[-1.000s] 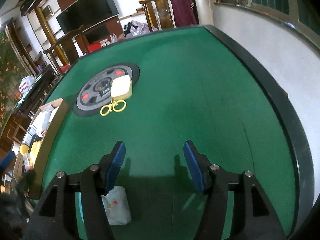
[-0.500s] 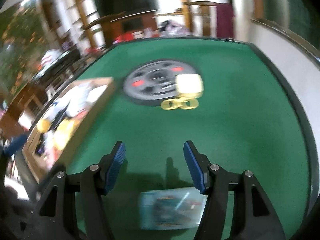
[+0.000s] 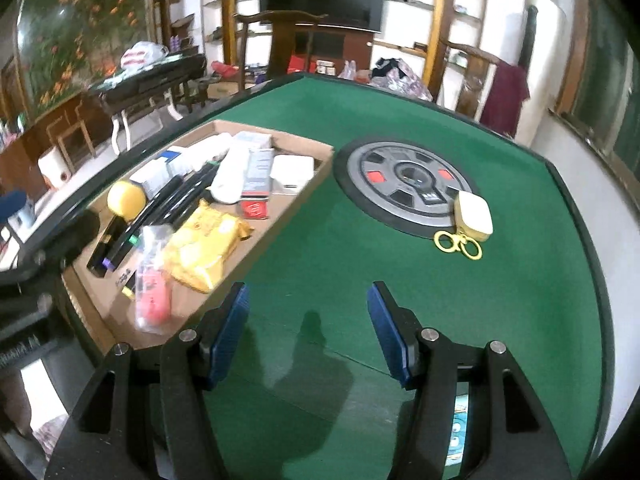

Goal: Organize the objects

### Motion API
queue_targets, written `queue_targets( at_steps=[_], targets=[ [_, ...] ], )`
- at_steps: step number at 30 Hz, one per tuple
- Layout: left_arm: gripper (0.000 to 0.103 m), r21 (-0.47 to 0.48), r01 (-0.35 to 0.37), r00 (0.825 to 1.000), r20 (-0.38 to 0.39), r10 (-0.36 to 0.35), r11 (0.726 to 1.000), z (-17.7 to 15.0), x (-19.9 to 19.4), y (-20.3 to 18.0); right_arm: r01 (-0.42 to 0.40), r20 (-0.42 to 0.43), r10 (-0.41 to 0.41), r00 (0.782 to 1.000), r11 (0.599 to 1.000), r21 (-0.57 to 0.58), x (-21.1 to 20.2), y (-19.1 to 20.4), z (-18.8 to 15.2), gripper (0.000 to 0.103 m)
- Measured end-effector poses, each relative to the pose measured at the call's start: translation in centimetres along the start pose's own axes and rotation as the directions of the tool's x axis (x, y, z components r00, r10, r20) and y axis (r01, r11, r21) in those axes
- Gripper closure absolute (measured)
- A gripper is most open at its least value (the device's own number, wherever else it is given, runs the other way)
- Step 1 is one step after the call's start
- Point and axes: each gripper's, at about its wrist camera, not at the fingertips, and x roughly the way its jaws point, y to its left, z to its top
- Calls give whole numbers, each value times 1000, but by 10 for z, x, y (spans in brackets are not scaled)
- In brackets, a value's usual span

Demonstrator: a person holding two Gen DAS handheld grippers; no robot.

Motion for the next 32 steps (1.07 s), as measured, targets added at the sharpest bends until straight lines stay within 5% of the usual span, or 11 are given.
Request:
queue_targets(
  at_steps=[20,32],
  targets=[
    [2,-110,33,996,-79,-41,993,-8,24,39,-10,-13,8,1000,979,-204,6,81,-2,43],
    [2,-97,18,994,-102,-28,995,-8,28,33,-20,-8,19,1000,982,-188,4,75,-2,43]
  ],
)
